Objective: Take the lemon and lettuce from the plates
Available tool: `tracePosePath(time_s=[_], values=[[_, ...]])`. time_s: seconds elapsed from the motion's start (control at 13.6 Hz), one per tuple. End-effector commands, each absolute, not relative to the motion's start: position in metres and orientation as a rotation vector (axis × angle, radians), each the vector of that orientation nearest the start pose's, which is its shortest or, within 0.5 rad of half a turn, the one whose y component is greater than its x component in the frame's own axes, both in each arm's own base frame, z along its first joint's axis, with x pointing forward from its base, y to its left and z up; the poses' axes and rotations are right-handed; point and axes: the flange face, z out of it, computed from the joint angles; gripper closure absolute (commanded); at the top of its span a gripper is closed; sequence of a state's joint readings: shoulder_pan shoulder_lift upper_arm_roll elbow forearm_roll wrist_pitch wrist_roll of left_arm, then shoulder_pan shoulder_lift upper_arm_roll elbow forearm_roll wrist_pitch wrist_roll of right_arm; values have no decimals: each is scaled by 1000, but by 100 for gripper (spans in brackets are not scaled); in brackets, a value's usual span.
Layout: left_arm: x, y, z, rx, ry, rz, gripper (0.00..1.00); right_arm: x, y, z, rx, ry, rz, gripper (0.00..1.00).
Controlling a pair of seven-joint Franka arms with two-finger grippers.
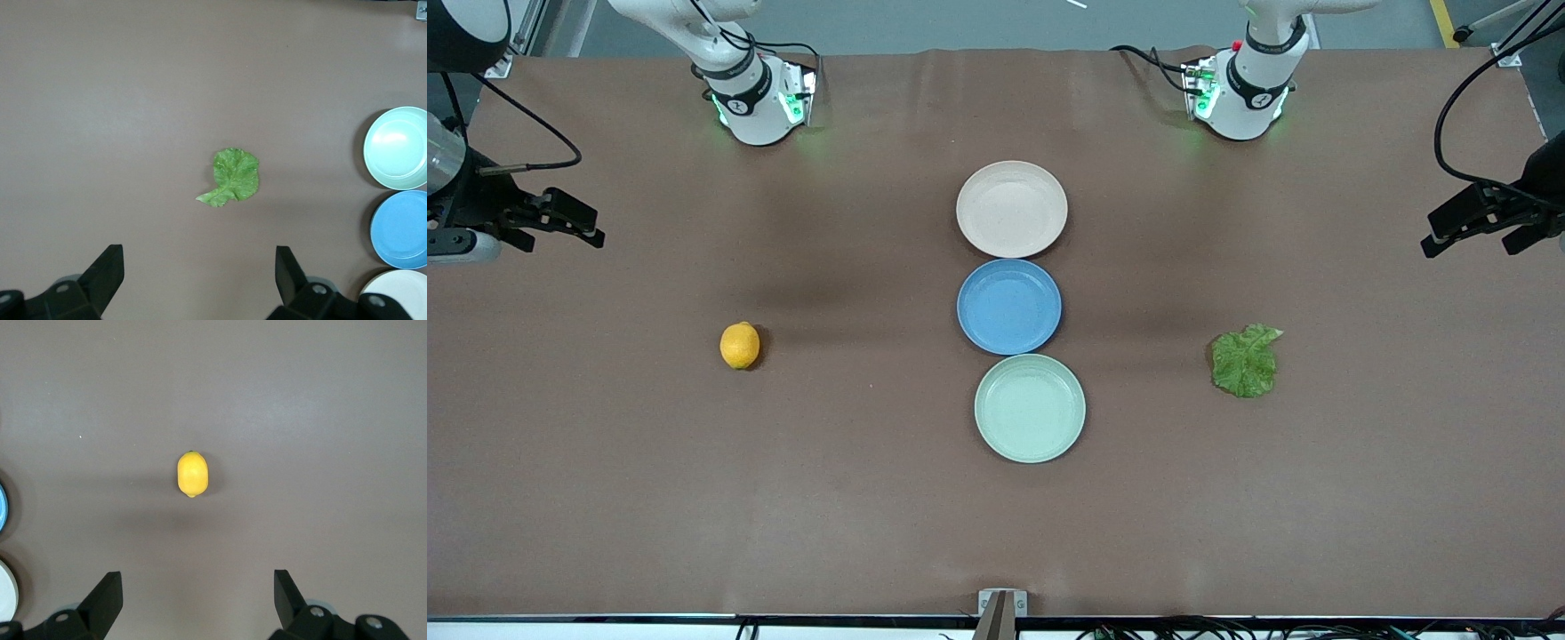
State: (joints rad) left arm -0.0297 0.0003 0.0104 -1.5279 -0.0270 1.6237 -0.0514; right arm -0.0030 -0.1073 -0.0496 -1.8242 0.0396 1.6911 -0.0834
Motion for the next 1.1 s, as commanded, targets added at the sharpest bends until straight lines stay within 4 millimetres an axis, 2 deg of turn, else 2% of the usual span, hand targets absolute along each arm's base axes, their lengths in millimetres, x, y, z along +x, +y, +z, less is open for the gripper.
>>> tracePosePath(time_s=[0.0, 1.03], values=[[557, -15, 658, -3148, 0, -142, 0, 520, -26, 568, -3089, -15, 47, 0], [556, -14, 656, -3158, -12, -133, 0, 520, -21, 566, -3105, -37, 47, 0]])
